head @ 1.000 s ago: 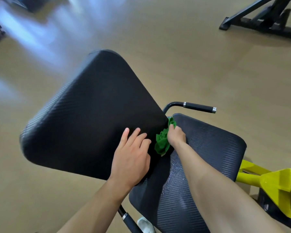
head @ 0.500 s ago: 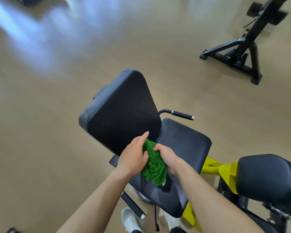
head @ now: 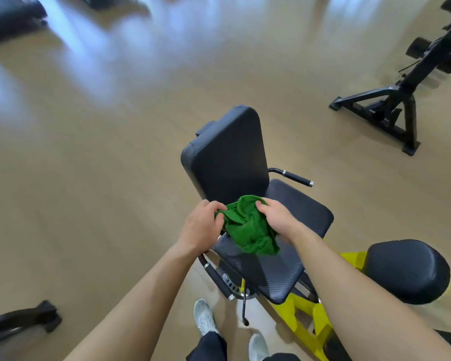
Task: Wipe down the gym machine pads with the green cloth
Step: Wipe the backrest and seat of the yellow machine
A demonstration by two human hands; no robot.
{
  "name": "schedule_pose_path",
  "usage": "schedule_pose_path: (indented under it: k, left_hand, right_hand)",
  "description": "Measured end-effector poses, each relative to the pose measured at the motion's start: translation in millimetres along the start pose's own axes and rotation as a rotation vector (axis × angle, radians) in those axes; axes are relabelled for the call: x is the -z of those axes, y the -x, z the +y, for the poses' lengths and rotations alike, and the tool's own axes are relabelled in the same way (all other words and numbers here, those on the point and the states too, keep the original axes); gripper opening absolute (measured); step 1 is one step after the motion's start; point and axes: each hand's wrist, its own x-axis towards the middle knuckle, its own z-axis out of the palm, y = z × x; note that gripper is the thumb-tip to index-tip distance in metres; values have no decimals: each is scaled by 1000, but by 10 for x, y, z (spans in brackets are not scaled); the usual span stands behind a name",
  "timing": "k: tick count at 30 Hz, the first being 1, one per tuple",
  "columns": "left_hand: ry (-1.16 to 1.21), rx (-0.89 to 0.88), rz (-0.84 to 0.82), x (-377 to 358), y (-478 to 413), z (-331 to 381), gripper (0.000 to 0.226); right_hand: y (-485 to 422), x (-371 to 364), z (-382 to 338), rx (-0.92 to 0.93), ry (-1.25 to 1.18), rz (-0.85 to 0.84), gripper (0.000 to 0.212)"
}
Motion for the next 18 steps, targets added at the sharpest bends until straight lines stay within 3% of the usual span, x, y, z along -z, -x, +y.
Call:
schedule_pose_path:
  k: [6,12,15,18]
  left_hand:
    - [233,57,204,86,635,61,27]
    - [776,394,402,-19,1356,261,17]
    - [1110,559,406,-78,1698,345,29]
    - [1247,569,355,-184,2031,277,48]
  right_hand:
    - [254,-12,-62,64,157,-97,35]
    - [763,-289,-95,60,-184,-204,29]
    - [1087,-560,-114,91,-197,-303,28]
    - [1440,-812,-136,137,-113,-386,26]
